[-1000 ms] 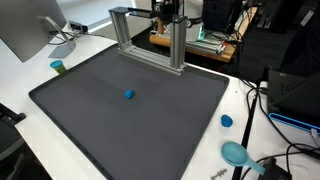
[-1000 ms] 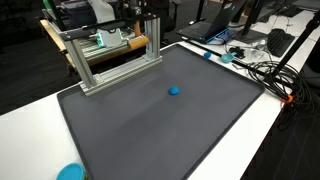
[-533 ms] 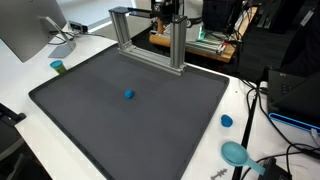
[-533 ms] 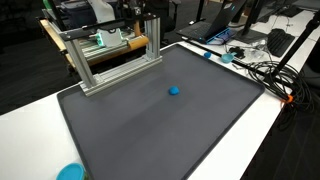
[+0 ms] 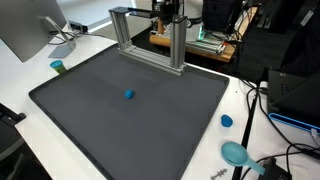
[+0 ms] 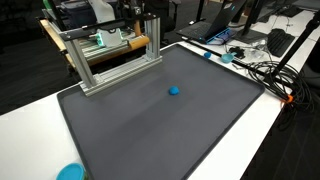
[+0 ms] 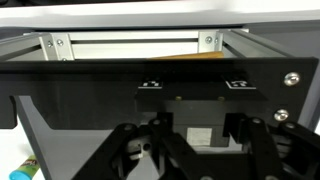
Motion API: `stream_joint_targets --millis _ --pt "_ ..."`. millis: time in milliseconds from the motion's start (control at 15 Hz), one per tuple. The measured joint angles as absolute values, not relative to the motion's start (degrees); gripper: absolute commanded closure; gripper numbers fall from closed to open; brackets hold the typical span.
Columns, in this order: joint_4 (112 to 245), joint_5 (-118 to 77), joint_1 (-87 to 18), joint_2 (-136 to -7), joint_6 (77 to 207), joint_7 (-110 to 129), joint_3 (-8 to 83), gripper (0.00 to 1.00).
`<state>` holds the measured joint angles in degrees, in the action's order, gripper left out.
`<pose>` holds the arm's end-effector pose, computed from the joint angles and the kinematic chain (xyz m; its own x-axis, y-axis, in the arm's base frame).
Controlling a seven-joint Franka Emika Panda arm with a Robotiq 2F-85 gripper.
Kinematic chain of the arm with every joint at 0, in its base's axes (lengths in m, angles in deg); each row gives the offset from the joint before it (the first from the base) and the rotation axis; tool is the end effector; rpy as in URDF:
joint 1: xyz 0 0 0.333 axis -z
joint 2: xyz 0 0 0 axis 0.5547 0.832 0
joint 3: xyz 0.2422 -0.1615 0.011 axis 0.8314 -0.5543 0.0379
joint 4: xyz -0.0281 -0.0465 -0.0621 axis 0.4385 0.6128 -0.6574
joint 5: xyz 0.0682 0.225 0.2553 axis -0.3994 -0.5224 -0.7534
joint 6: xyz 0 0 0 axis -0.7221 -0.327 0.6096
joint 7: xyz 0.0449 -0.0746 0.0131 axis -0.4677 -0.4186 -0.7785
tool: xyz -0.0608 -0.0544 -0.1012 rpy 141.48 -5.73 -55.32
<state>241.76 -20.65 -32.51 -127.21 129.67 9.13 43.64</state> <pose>0.3186 0.0034 0.4141 0.9936 -0.0371 0.1071 -0.0440 -0.9971 0.0623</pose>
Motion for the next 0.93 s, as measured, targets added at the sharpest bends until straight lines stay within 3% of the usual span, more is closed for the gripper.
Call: stream_joint_targets --millis 67,133,267,400,933 --pt "241.74 -20.7 -32.51 -127.21 129.62 9.49 43.64 0.14" --pt "241.73 -20.78 -32.51 -127.21 129.44 9.83 43.64 0.57" --pt "241.69 -21.38 -32.55 -127.23 128.84 10.5 43.68 0.54" --pt "241.53 -21.56 -32.45 -127.34 128.69 11.64 43.67 0.66" --pt "240.03 -21.91 -32.17 -126.71 127.03 14.74 43.88 0.66"
